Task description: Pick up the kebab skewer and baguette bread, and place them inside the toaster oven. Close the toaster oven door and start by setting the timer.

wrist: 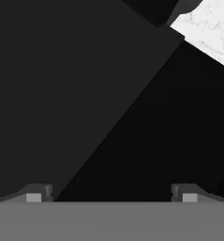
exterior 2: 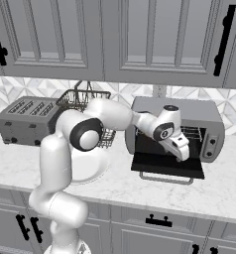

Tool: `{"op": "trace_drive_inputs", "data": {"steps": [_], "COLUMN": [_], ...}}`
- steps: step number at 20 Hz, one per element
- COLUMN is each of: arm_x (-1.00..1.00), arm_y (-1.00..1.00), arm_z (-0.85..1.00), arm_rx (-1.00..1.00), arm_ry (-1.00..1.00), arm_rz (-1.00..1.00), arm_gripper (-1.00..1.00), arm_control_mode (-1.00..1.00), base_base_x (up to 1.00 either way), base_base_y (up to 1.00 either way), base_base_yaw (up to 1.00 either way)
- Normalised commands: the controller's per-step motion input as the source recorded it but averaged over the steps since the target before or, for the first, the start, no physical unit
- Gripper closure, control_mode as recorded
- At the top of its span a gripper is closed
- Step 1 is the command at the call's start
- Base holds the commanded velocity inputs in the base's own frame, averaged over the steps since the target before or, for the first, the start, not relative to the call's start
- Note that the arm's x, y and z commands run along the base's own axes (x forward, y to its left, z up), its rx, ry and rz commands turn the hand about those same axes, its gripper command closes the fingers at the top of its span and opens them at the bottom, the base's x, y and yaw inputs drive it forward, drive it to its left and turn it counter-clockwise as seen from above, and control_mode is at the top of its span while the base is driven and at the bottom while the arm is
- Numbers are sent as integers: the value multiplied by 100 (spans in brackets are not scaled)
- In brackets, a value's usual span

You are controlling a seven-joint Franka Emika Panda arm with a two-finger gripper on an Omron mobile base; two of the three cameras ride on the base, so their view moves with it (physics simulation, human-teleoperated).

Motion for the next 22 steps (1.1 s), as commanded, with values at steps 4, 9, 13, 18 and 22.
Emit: {"op": "trace_drive_inputs", "data": {"steps": [4, 9, 13, 18, 22], "arm_x": [-57, -78, -100, -100, -89], "arm_y": [1, 14, 41, 29, 37], "arm_z": [17, 38, 16, 0, -9], "arm_rx": [4, 1, -2, 0, 0], "arm_ry": [0, -1, 0, 0, 3], "arm_rz": [-7, 1, 13, 18, 26], "arm_gripper": [-100, -100, -100, -100, -100], "arm_control_mode": [-100, -100, -100, -100, -100], "base_base_x": [0, 0, 0, 0, 0], "base_base_y": [0, 0, 0, 0, 0], "base_base_yaw": [0, 0, 0, 0, 0]}}
